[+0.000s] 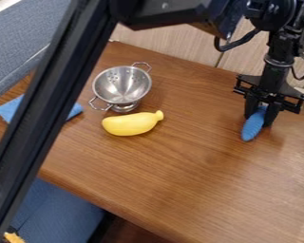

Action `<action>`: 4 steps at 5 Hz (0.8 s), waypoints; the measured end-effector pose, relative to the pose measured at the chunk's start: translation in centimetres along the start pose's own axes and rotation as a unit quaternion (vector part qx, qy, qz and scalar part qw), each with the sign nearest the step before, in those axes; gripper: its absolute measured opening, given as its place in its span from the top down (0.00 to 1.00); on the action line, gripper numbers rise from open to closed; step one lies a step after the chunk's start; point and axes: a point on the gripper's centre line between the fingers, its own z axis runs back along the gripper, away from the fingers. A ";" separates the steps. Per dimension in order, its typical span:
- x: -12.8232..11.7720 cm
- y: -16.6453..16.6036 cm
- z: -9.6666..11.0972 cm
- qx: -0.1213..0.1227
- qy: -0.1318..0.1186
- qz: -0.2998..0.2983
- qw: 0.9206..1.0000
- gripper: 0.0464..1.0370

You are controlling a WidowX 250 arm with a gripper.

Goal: It moves the blue fork to the upper right of table

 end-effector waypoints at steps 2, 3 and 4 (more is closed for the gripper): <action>-0.3 0.5 0.0 0.019 0.009 0.018 1.000 0.04; -0.9 0.6 0.0 0.020 0.012 0.016 1.000 0.03; -1.2 0.7 2.0 0.016 -0.008 0.019 1.000 0.04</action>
